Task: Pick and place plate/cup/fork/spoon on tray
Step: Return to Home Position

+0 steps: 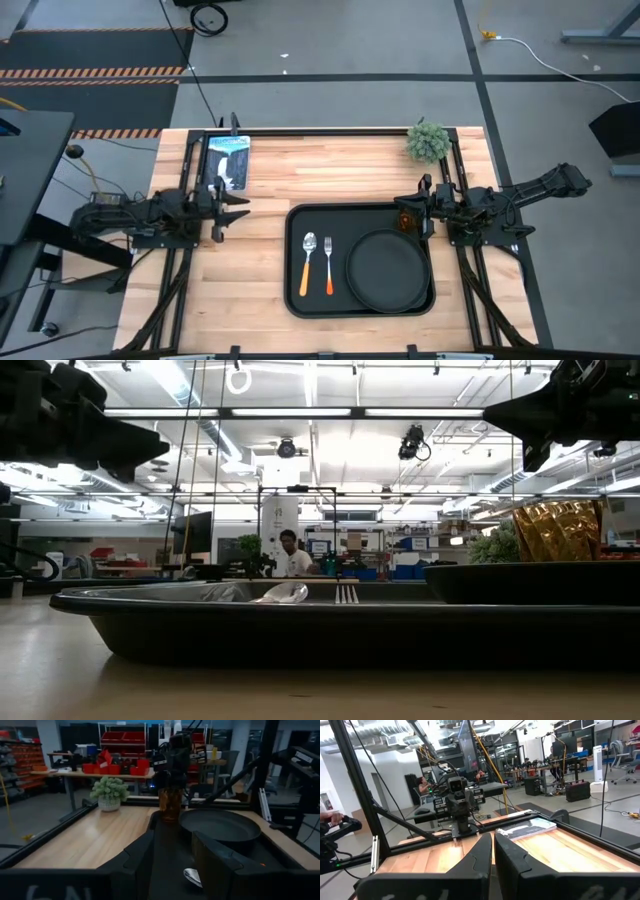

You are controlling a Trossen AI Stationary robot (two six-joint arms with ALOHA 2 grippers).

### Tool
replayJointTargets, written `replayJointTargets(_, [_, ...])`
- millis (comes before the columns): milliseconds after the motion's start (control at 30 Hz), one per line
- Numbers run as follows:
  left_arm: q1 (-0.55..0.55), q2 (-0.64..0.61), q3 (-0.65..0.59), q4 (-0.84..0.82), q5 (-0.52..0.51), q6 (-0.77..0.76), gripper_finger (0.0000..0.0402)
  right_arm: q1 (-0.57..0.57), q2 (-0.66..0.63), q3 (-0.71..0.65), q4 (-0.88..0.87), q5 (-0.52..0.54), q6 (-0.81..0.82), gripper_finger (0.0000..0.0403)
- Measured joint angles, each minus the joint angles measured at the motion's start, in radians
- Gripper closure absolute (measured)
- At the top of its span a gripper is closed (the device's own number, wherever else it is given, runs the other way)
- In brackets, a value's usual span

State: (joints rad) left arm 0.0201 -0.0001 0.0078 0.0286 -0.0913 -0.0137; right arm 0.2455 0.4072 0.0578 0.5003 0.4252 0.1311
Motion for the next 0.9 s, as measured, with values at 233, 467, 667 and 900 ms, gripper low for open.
replayJointTargets(233, [0.037,0.001,-0.001,0.056,0.001,-0.033,0.0260,0.000,0.000,0.000,0.000,0.000,0.000,0.0376])
replayJointTargets(467, [0.062,0.001,-0.001,0.088,0.002,-0.035,0.0260,0.000,0.000,0.000,0.000,0.000,0.000,0.0376])
replayJointTargets(667, [0.062,0.001,-0.001,0.093,0.002,-0.035,0.0260,0.000,0.000,0.000,0.000,0.000,0.000,0.0376])
replayJointTargets(900, [0.061,0.001,-0.001,0.094,0.002,-0.035,0.0260,0.000,0.000,0.000,0.000,0.000,0.000,0.0376])
